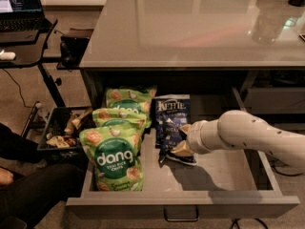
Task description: Pick blue chip bag from top drawer and place on counter
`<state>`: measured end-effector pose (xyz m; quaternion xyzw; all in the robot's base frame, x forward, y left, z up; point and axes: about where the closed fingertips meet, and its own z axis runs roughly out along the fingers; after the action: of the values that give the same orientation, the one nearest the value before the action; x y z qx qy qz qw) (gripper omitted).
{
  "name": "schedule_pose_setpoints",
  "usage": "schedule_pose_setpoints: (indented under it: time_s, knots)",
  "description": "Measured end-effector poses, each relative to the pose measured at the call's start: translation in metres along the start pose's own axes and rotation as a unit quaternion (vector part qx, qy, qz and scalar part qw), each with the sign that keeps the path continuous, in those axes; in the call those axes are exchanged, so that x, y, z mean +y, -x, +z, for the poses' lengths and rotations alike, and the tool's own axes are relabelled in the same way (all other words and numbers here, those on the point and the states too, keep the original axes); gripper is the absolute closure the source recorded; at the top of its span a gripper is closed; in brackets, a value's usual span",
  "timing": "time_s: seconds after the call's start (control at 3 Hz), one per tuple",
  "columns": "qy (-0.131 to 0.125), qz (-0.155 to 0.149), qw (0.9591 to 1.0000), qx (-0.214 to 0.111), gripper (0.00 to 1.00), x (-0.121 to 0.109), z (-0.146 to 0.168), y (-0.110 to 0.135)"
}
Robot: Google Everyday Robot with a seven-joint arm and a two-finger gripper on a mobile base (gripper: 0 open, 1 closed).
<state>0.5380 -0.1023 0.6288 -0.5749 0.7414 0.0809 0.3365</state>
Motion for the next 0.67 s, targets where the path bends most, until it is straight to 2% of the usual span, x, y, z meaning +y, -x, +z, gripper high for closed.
schedule_pose_setpoints:
  time_s: [0.33, 0.67]
  knots:
    - [0.000, 0.000, 1.0000, 0.000, 1.00, 0.000, 0.000, 0.000]
    - [-0.001, -0.001, 0.9999, -0.016, 1.00, -0.009, -0.028, 0.014]
